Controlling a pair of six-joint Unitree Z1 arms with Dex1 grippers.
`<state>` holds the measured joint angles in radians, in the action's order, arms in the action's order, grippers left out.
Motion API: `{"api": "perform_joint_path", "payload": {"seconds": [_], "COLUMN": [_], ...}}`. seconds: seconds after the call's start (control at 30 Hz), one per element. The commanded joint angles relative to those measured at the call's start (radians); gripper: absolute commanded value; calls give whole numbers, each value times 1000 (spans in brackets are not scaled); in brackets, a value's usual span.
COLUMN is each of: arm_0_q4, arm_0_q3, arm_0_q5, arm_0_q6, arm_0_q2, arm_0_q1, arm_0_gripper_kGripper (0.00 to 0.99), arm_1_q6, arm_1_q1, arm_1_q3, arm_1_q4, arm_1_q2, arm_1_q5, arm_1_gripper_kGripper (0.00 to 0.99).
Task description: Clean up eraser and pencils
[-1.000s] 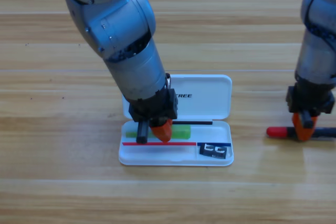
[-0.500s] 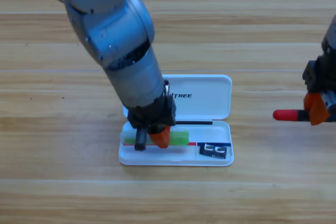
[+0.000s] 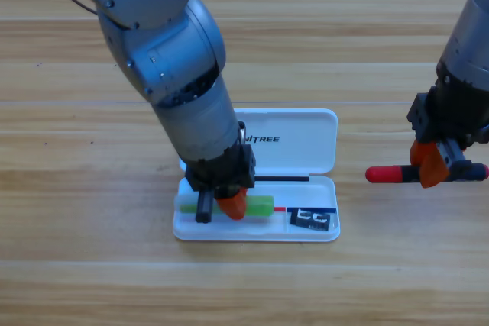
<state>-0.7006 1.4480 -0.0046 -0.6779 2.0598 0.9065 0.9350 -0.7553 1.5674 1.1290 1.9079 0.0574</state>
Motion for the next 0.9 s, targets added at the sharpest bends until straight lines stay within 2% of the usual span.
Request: {"api": "perform_joint_path", "payload": {"seconds": [0.03,0.23,0.27,0.3,0.37,0.4,0.43,0.47,0.5,0.53,0.9], "arm_0_q4": [18,18,18,18,16,16,16,16,16,15,-11], "arm_0_q3": [-9,-5,-5,-3,-3,-5,-5,-5,-3,-5,2], "arm_0_q5": [-15,-12,-14,-14,-14,-14,-14,-14,-12,-14,-11], "arm_0_q6": [8,8,8,8,8,9,12,15,17,18,21], "arm_0_q2": [59,59,59,59,59,57,57,57,56,56,8], "arm_0_q1": [17,17,17,17,17,17,17,17,17,17,17], "arm_0_gripper_kGripper": [0,0,29,109,209,388,646,857,962,989,990], "arm_1_q6": [-12,-10,-10,-10,-10,-10,-10,-10,-10,-10,-10], "arm_1_q1": [-32,-32,-32,-32,-32,-32,-32,-32,-32,-32,-33], "arm_1_q3": [-4,-7,-7,-6,-7,-7,-7,-6,-7,-6,-4], "arm_1_q4": [18,18,18,18,18,18,17,17,18,18,17], "arm_1_q2": [42,45,46,46,48,49,49,49,49,51,54], "arm_1_q5": [19,19,19,19,19,19,19,19,19,19,21], "arm_1_gripper_kGripper": [0,0,0,0,0,0,0,0,0,0,0]}}
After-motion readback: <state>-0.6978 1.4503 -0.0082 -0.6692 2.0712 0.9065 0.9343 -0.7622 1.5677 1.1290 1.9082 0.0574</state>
